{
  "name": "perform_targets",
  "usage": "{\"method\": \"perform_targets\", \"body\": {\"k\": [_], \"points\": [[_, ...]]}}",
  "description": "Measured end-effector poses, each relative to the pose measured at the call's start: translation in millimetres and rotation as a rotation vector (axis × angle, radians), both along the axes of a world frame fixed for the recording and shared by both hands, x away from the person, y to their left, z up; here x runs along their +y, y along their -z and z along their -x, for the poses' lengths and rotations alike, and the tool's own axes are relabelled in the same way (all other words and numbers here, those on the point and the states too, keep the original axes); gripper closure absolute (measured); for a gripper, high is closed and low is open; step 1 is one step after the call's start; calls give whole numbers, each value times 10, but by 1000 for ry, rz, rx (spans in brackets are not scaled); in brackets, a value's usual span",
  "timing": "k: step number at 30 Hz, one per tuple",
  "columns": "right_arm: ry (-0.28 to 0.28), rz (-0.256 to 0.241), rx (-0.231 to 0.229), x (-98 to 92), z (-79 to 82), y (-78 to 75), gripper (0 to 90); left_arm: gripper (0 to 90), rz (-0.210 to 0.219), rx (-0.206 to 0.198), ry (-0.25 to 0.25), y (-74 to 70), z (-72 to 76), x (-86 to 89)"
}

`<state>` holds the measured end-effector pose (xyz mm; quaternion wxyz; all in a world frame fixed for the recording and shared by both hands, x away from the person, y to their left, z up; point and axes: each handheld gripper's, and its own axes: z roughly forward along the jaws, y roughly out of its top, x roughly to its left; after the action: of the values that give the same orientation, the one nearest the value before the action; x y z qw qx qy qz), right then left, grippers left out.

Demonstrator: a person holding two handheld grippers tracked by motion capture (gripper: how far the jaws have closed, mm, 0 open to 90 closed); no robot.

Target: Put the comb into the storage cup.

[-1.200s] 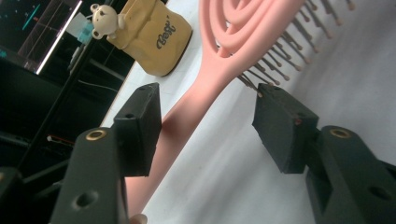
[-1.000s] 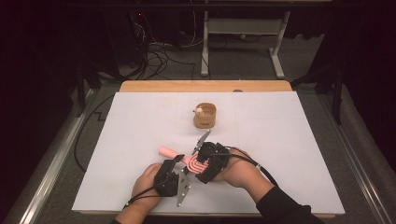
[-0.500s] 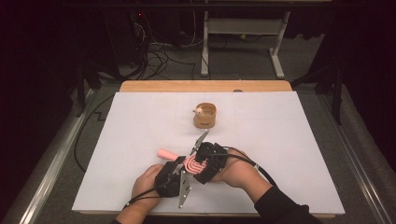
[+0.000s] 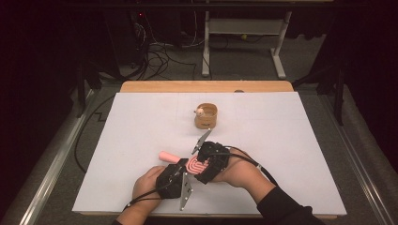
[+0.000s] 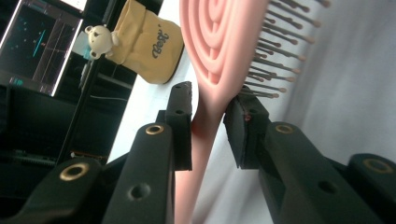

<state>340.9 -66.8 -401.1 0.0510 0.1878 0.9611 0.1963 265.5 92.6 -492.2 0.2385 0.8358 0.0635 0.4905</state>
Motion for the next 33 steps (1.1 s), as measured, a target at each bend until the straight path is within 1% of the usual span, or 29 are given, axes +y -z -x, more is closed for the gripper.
{"method": "perform_targets", "body": {"k": [2,9,11,13,15,17,22,29,33], "points": [[-1,-3,8,-6,-5,-10,195,735,-7,2,8,2,8,-7],[-5,-15,-1,-30,-7,-46,191,759,-19,-16,10,-11,20,-10],[-2,-18,-4,-42,-13,-57,185,768,-15,-25,9,-18,18,-4],[1,-10,-11,-54,-18,-61,168,777,-3,-31,3,-41,13,12],[3,5,-11,-67,-25,-53,142,787,27,-29,-6,-75,2,44],[12,4,-11,-83,-31,-48,125,792,34,-25,-10,-88,-6,62],[25,-8,-16,-109,-41,-67,77,793,30,-38,-16,-81,-9,60],[45,-16,-25,-165,-41,-119,5,795,38,-39,-25,-92,-17,70],[46,-19,-35,-211,-32,-146,1,795,43,-42,-28,-97,-21,78]]}}
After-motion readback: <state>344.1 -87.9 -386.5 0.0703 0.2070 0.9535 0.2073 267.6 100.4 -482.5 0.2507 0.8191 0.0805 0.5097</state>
